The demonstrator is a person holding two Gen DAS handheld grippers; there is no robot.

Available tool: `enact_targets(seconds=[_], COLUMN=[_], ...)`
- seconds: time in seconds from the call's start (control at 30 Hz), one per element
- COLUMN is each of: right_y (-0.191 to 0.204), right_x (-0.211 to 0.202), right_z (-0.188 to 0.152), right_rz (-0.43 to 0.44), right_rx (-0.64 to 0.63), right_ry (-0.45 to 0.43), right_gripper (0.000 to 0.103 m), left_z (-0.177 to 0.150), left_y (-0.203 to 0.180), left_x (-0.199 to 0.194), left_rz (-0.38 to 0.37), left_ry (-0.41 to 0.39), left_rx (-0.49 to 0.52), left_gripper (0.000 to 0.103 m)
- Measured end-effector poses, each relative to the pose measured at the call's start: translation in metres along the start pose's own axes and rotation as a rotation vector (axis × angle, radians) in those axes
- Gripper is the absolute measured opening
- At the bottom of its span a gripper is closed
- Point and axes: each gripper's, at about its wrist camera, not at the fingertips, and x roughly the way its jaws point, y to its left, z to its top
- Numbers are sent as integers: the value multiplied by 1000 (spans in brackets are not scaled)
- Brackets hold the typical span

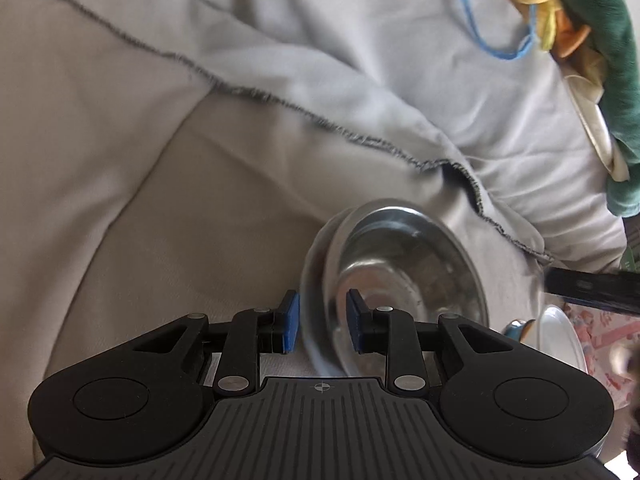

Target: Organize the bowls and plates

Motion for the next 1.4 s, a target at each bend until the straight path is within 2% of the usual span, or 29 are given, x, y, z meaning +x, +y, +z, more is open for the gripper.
enact_targets(seconds=[0.07, 0.17, 0.33, 0.47, 0.57, 0.67, 0.8, 0.9, 0.97, 1.03, 1.17, 1.3, 1.4], right_y=[12, 20, 26, 31, 27, 29, 31, 28, 27, 28, 22, -18, -53], right_x=[31, 67, 104, 127, 136, 135, 129, 127, 122, 106, 33, -38, -66], right_z=[8, 17, 21, 19, 17, 13, 7, 5, 4, 4, -3, -24, -50], right_rz=[-30, -101, -55, -87, -50, -42, 30, 79, 77, 70, 127, 190, 129], right_rx=[6, 21, 83, 89, 151, 178, 191, 188, 181, 154, 61, 84, 81], right_ry=[52, 95, 196, 240, 287, 282, 301, 305, 280, 215, -11, -171, -276], right_gripper=[72, 72, 72, 73, 78, 84, 85, 85, 82, 80, 80, 80, 81], left_z=[-1, -5, -7, -8, -8, -7, -5, -4, -4, -6, -12, -8, -14], left_y=[1, 1, -2, 0, 2, 4, 7, 15, 14, 9, 0, -1, -25], left_x=[2, 8, 15, 17, 20, 20, 17, 16, 5, -17, -48, -39, -33], left_rz=[18, 15, -10, -19, -30, -10, 29, 6, 3, 18, -17, -117, -196], left_ry=[-4, 14, 43, 52, 59, 49, 12, 5, -36, -127, -302, -310, -279], left_rx=[6, 3, 8, 3, -8, -7, -16, -53, -48, -16, 48, 40, 104], left_gripper=[34, 34, 29, 28, 28, 28, 29, 28, 27, 27, 28, 28, 27])
